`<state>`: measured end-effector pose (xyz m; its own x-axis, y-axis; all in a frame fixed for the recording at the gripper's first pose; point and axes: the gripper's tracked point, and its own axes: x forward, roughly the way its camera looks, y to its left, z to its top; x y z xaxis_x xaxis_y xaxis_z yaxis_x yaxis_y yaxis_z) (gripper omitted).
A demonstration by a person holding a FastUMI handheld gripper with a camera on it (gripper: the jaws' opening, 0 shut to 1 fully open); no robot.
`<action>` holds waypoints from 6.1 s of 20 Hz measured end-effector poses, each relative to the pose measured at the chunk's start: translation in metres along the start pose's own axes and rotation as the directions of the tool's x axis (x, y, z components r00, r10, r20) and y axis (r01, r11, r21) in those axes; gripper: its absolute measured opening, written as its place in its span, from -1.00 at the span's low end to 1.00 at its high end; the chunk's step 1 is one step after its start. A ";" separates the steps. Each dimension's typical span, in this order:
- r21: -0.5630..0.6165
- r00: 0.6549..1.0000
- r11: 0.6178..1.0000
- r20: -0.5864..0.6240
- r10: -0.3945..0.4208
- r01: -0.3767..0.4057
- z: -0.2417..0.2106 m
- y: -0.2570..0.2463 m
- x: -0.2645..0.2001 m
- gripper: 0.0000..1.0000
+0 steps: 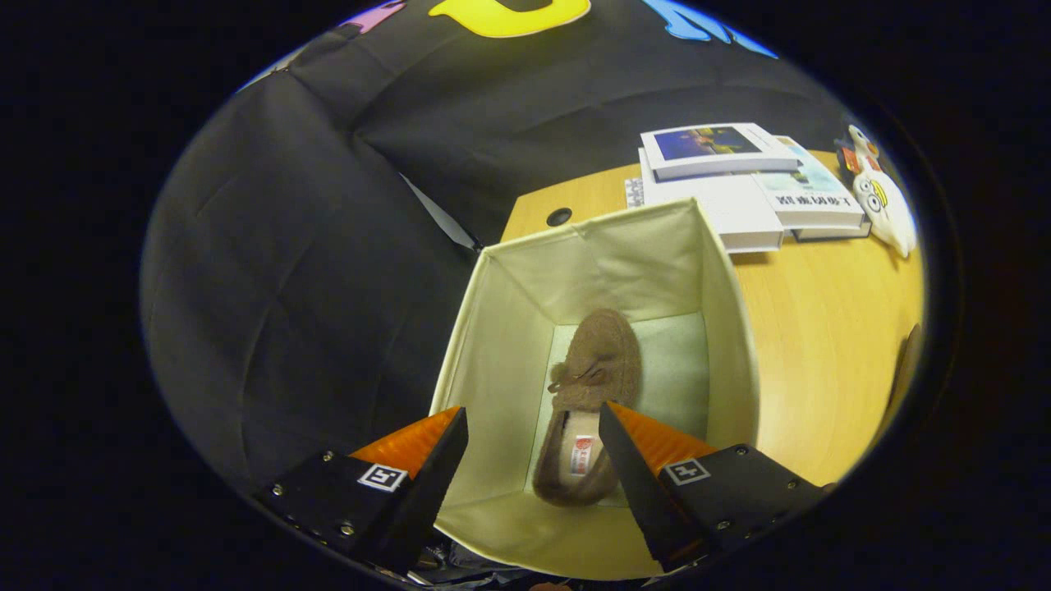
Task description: Open the storage box then place both shoes into the box .Put the left shoe in first, then the right shoe, with the right side of both shoes facing outward in a uniform manner.
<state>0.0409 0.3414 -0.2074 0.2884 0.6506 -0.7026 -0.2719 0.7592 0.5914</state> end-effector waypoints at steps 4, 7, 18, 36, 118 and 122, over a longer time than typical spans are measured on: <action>-0.030 0.997 0.999 0.075 0.035 -0.033 0.020 -0.011 -0.048 0.95; -0.051 0.991 0.999 0.130 0.015 -0.008 0.032 -0.035 -0.086 0.95; -0.012 0.957 0.985 0.236 -0.167 0.175 0.036 -0.164 -0.177 0.95; 0.046 0.838 0.860 0.206 -0.506 0.508 -0.026 -0.364 -0.250 0.95; 0.236 0.975 0.955 0.083 -0.207 0.183 0.035 -0.073 -0.083 -1.00; 0.224 0.979 0.958 0.054 -0.197 0.180 0.024 -0.059 -0.059 -1.00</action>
<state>0.0620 0.2584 -0.1915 0.3850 0.4887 -0.7829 -0.0033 0.8490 0.5284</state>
